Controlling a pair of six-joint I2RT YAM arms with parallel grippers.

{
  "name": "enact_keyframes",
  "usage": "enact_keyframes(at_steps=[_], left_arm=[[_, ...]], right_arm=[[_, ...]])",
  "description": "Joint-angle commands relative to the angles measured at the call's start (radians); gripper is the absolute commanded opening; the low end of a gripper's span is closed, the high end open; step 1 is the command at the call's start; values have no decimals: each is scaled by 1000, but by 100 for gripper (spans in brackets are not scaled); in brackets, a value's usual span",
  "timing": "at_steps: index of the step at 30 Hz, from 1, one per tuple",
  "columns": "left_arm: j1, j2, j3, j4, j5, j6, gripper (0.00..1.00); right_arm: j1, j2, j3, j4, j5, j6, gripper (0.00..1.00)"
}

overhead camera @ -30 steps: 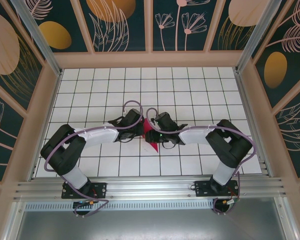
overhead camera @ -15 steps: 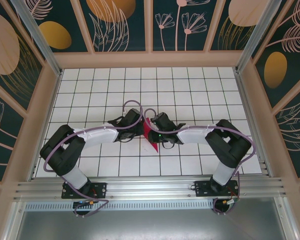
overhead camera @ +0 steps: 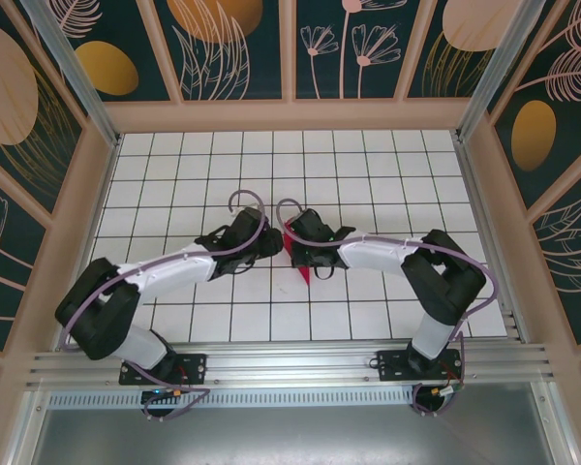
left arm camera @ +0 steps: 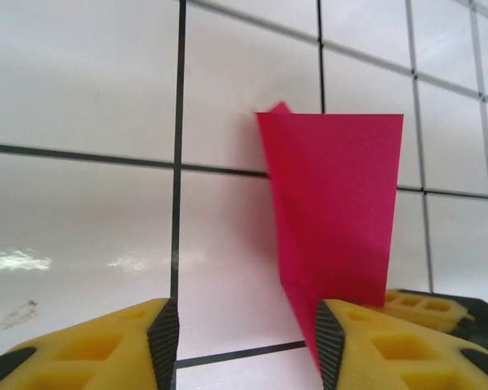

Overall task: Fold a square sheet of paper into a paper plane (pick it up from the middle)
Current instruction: Move a paper plane to the center of the table.

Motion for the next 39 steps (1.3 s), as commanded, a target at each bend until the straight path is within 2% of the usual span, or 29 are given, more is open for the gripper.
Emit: enact_keyframes(at_steps=[1, 3, 11, 14, 19, 22, 31, 39], left_arm=[[-4, -65, -31, 17, -98, -22, 52], [-4, -88, -46, 11, -128, -30, 53], [-3, -128, -84, 6, -145, -38, 52], [-3, -129, -90, 5, -148, -41, 52], [-3, -120, -84, 4, -145, -38, 51], [-4, -116, -80, 4, -142, -36, 51], [-4, -104, -78, 10, -127, -37, 51], [-4, -90, -62, 11, -118, -33, 51]], right_arm=[[-6, 30, 94, -201, 240, 80, 4], [-15, 66, 134, -237, 271, 99, 4], [-34, 168, 173, -169, 198, 94, 5], [-33, 194, 168, -157, 194, 96, 9], [-35, 207, 152, -149, 177, 95, 14], [-35, 206, 153, -156, 180, 96, 20], [-37, 217, 144, -153, 168, 97, 20], [-48, 168, 160, -152, 166, 79, 22]])
